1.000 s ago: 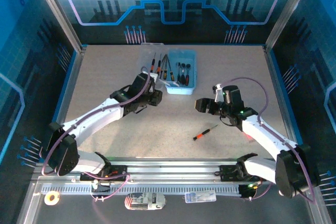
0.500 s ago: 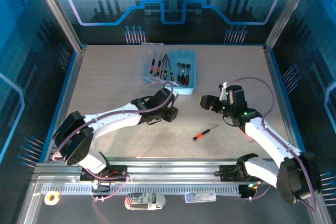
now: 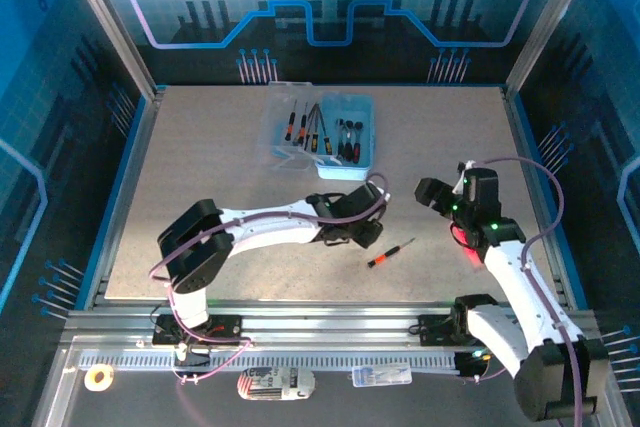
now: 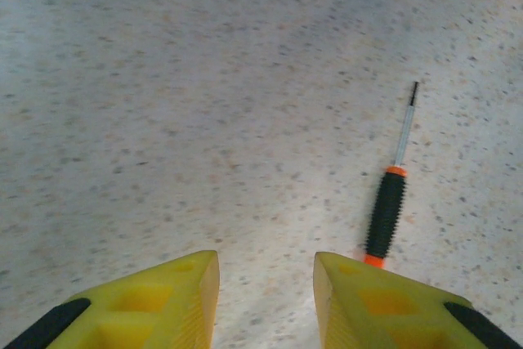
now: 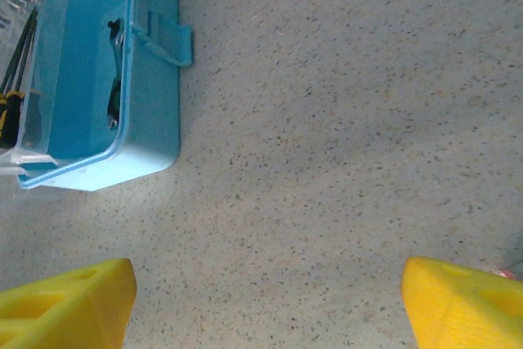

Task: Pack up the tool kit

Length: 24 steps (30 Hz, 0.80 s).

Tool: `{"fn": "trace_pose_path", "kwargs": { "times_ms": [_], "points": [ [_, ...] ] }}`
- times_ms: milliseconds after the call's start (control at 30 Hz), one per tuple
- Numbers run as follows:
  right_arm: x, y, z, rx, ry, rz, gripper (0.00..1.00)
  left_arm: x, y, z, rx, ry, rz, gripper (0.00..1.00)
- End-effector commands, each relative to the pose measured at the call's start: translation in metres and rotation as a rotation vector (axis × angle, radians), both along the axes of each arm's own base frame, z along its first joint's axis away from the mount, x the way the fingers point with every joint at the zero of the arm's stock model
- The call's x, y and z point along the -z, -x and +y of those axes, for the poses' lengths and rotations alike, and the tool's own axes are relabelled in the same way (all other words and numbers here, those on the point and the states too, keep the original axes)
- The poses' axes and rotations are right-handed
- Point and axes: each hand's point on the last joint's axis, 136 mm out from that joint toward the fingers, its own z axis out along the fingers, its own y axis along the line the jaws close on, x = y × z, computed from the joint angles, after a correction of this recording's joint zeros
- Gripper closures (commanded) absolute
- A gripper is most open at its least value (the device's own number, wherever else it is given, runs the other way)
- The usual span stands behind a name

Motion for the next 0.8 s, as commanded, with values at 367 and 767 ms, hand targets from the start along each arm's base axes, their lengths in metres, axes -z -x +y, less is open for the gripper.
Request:
{"fn": "trace_pose_path", "kwargs": {
  "times_ms": [367,767],
  "points": [
    [0.025,0.012,-0.017,0.082,-0.063,0.069,0.14,0.044,0.031,-0.036,0.065,-0.104,0.094,0.65],
    [0.025,0.012,-0.023,0.103,-0.100,0.060,0.13,0.066,0.040,-0.042,0.094,-0.141,0.147,0.67]
  ]
}}
